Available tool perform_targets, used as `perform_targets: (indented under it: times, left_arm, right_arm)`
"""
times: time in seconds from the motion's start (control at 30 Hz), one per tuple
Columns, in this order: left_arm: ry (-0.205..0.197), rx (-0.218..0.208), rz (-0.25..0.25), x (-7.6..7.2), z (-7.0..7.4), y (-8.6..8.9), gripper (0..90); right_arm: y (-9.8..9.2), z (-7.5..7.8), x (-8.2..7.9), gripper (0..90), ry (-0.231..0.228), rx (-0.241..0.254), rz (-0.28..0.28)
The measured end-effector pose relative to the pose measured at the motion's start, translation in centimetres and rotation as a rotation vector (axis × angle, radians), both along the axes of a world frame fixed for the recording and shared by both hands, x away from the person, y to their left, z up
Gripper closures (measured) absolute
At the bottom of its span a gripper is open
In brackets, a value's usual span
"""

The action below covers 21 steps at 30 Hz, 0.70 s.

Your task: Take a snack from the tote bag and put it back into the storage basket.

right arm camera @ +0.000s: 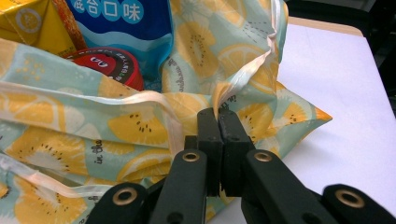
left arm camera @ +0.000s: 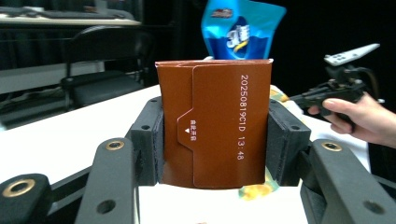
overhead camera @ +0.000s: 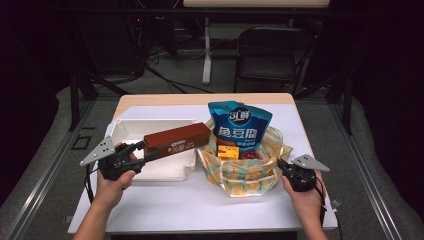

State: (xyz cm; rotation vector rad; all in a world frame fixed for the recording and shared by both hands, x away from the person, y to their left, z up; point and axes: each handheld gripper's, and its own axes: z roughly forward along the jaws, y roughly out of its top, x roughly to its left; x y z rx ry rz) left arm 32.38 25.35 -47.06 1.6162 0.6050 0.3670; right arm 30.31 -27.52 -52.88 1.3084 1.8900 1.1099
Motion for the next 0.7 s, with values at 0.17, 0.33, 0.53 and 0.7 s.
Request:
perform_targets:
  times: [0.17,0.33,0.53,0.7]
  left_arm:
    - [0.023,0.001,0.024,0.3,-1.0,1.1,48.4]
    - [0.033,-0.01,0.055,0.5,-1.6,1.8,48.3]
    - [0.062,-0.02,0.086,0.8,-2.9,2.6,48.3]
    - [0.086,0.006,0.116,1.0,-4.1,2.9,48.3]
  right_arm:
    - [-0.1,-0.1,0.0,89.6,0.0,0.0,-0.006]
    - [-0.2,0.0,0.0,89.6,0.004,-0.002,-0.002]
    - [-0.3,-0.1,0.0,89.6,-0.002,0.008,-0.005]
    - [-0.3,0.0,0.0,89.6,0.0,-0.001,-0.002]
